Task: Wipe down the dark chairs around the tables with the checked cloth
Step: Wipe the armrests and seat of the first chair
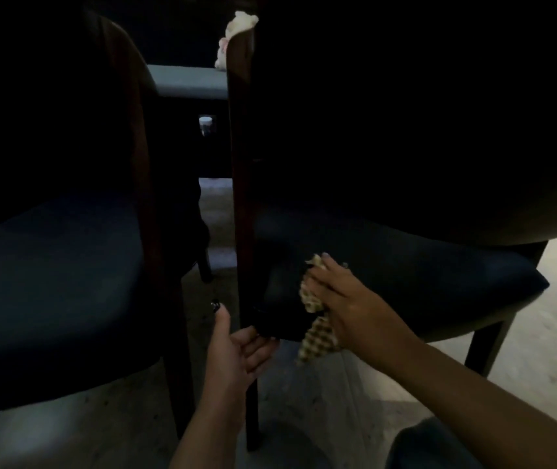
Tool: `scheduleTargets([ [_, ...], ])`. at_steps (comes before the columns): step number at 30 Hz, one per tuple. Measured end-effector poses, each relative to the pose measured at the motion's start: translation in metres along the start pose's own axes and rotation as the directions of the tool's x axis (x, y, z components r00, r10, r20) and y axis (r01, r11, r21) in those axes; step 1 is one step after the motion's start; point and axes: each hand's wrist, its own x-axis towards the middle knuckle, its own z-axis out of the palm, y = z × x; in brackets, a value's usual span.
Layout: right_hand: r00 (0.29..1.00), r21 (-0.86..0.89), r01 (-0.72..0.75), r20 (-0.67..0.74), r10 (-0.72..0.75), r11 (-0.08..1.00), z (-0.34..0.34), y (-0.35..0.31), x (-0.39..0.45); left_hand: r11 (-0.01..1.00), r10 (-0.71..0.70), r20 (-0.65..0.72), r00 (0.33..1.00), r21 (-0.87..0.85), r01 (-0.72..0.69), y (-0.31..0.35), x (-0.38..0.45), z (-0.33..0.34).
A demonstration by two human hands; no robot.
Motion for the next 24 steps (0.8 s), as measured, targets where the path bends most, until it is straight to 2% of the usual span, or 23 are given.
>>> scheduleTargets([
  [2,0.991,-0.042,-0.096,0.088,0.1,0.994,-0.013,0.02,-0.026,0.995,0.061,-0.028,0.998,0.08,-0.058,-0.002,-0.001,0.001],
  [4,0.958,-0.143,-0.184,0.197,0.21,0.973,-0.022,0.031,-0.041,0.95,0.213,-0.093,0.973,0.251,-0.184,-0.005,-0.001,0.005],
  [5,0.948,-0.156,-0.212,0.204,0.242,0.965,-0.025,0.031,-0.042,0.871,0.302,-0.111,0.947,0.436,-0.227,-0.004,-0.007,0.007],
  [7,0.961,-0.087,-0.243,0.113,0.252,0.966,-0.033,0.022,-0.036,0.563,0.448,-0.059,0.892,0.794,-0.23,-0.001,-0.021,0.012],
  [8,0.966,-0.02,-0.256,0.025,0.257,0.966,-0.041,0.012,-0.031,0.439,0.49,-0.012,0.872,0.867,-0.235,0.0,-0.026,0.014],
  [9,0.962,0.062,-0.263,-0.054,0.266,0.963,-0.052,0.0,-0.025,0.383,0.506,0.022,0.862,0.89,-0.247,0.001,-0.03,0.015],
  [11,0.951,0.207,-0.209,-0.184,0.248,0.956,-0.08,-0.029,-0.015,0.351,0.529,0.064,0.846,0.891,-0.287,0.001,-0.034,0.019],
  [14,0.937,0.241,-0.041,-0.329,0.121,0.97,-0.136,-0.071,0.002,0.396,0.599,0.106,0.794,0.822,-0.409,0.024,-0.056,0.033],
  [16,0.907,0.203,0.071,-0.421,0.022,0.977,-0.187,-0.09,0.014,0.433,0.686,0.143,0.713,0.707,-0.559,0.051,-0.079,0.049],
  [18,0.845,0.134,0.15,-0.531,-0.057,0.979,-0.244,-0.102,0.022,0.418,0.782,0.16,0.602,0.582,-0.698,0.083,-0.107,0.07],
  [20,0.772,0.058,0.171,-0.628,-0.097,0.984,-0.3,-0.101,0.026,0.379,0.856,0.155,0.493,0.462,-0.802,0.115,-0.135,0.091],
  [21,0.759,0.01,0.165,-0.64,-0.12,0.986,-0.322,-0.095,0.03,0.345,0.884,0.163,0.437,0.404,-0.847,0.129,-0.147,0.101],
  [24,0.787,-0.098,0.103,-0.6,-0.142,0.99,-0.369,-0.072,0.046,0.252,0.902,0.268,0.338,0.309,-0.917,0.169,-0.176,0.13],
])
